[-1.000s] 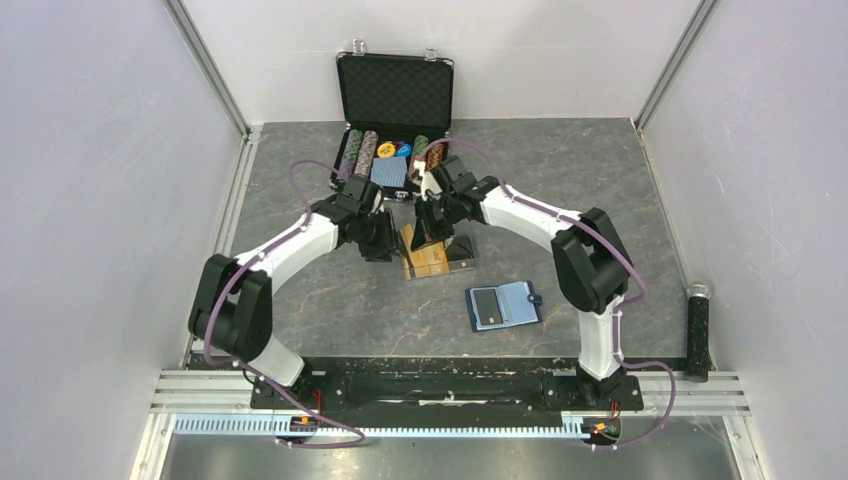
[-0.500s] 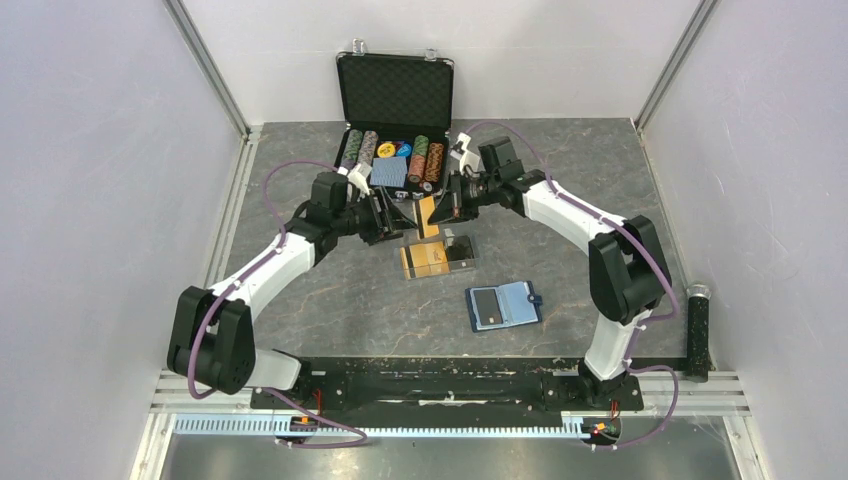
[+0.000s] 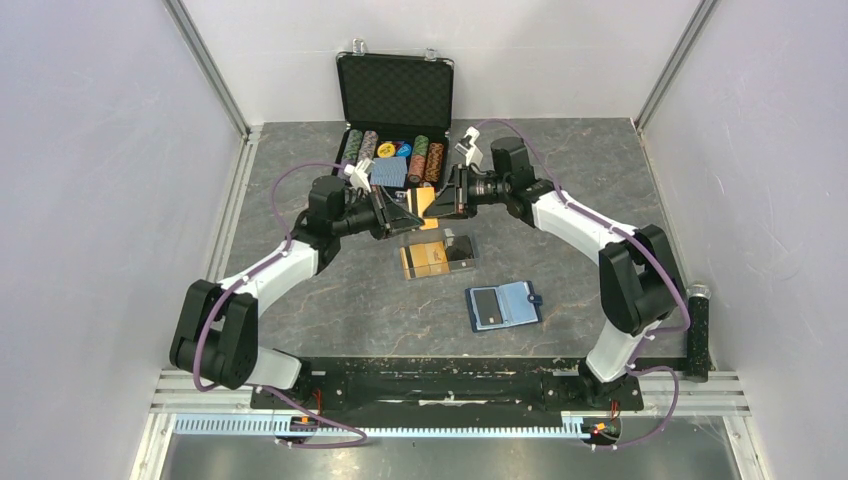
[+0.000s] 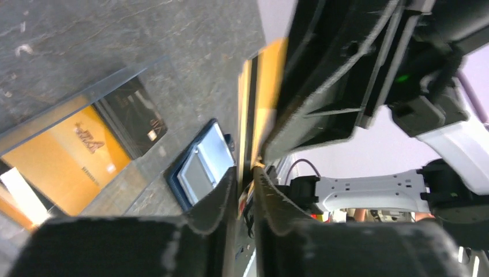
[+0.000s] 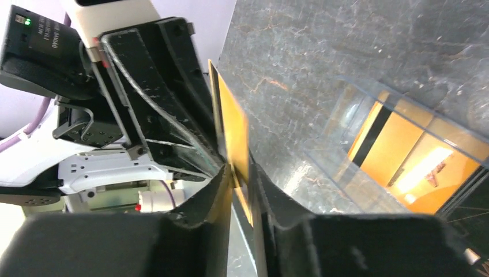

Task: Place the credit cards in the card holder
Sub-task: Pick up the credit card from the storage box.

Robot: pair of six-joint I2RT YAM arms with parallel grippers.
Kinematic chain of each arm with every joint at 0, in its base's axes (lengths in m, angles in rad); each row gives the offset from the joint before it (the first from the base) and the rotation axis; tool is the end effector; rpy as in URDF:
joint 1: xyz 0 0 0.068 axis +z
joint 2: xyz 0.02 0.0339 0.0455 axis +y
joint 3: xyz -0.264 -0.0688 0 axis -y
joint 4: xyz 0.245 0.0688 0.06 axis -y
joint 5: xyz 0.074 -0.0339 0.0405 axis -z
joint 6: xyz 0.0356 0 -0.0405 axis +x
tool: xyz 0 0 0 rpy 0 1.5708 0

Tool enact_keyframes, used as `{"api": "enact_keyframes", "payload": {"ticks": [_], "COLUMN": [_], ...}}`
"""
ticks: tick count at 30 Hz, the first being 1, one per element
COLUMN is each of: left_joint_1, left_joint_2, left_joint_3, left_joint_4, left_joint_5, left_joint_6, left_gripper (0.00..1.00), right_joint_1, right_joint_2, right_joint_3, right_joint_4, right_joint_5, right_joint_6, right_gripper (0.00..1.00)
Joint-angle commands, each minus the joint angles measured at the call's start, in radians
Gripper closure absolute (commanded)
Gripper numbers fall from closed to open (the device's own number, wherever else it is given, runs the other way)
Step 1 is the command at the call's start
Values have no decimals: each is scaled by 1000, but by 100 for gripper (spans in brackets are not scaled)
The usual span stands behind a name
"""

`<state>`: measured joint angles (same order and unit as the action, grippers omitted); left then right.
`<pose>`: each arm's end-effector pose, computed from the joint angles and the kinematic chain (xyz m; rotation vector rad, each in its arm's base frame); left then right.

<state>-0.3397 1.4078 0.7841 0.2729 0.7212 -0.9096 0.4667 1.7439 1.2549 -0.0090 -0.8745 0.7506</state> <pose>0.2804 -0.1240 0.2450 -0.0584 2.1413 -1.4802 0.3405 0.2021 0.2652 -0.2954 2.2751 1.5990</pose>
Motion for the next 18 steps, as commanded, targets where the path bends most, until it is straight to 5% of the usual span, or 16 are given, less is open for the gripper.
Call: {"api": "enact_keyframes", "payload": {"ticks": [1,4,8,11,15,18], "left_joint_1": [-2,-2,-1,-2,-2,-1], "left_joint_2": [-2,-7,-23,-37,-51,-63], "left_joint_3": [-5,2,24,42,43,35], "left_joint_4": [160,132,25,-55,-89,-89], "left_joint_5": [64,66,56,51,46,30], "left_joint_6": [-78,-65,0,53,77,74], "left_gripper": [95,98,98,98,98,98], "right_joint_1": [-3,-6,-12,-14,-14,-14], "right_joint_2": [-49,-60,-75,-68,-51,-45], "right_joint_3": [-22,-32,-29,-19,-7,3], "right_joint_4": [85,78,54,37,27,11], "right_joint_5": [-28,7,49,58,51,52], "right_joint_6": [16,3,-21,-28,-24,-36], "right_gripper": [68,41,22,23,43,47]}}
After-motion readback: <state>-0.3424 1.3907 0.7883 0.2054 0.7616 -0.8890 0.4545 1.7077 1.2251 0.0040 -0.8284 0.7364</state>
